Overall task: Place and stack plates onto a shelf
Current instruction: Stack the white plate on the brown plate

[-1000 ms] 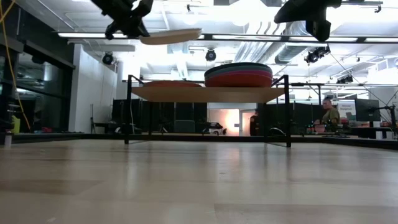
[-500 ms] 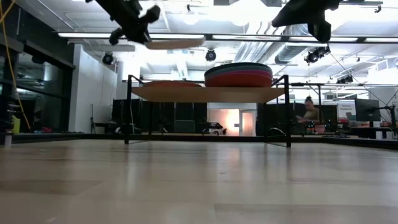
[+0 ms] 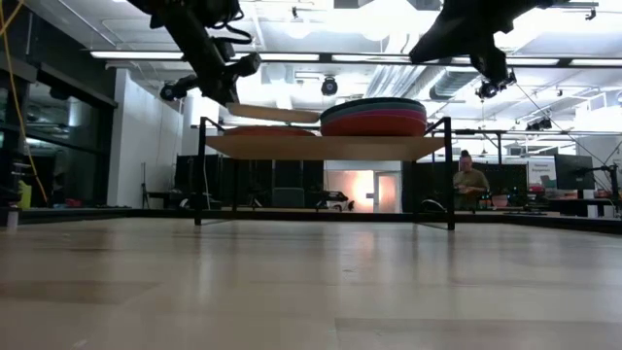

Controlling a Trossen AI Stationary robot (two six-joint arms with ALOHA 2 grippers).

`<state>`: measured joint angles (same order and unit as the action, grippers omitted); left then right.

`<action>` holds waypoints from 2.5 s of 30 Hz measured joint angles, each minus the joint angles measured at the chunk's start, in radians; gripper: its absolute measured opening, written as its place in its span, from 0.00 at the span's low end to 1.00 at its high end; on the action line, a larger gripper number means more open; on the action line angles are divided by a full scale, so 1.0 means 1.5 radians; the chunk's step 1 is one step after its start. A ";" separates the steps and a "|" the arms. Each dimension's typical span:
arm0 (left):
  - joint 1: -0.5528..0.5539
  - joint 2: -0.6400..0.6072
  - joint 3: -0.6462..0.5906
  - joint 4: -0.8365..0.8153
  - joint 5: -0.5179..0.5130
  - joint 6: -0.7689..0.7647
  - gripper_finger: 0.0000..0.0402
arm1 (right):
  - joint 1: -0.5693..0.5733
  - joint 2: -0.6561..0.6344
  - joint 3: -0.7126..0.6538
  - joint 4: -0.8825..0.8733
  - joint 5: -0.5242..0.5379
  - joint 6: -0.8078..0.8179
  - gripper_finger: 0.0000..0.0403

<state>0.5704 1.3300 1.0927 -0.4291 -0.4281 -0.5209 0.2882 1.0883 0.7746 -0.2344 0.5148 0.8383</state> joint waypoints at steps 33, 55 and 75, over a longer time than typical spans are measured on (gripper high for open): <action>0.003 -0.001 0.000 -0.016 0.034 -0.035 0.00 | -0.027 -0.151 0.000 0.136 0.057 -0.297 0.00; 0.003 0.022 0.001 -0.013 -0.053 -0.036 0.03 | -0.040 -0.145 0.000 0.089 0.051 -0.291 0.00; 0.003 0.015 0.001 0.010 -0.016 -0.018 0.21 | -0.040 -0.145 0.000 0.079 0.051 -0.279 0.00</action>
<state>0.5755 1.3525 1.0939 -0.4148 -0.4527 -0.5473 0.2287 0.8715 0.7746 -0.1165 0.5911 0.4205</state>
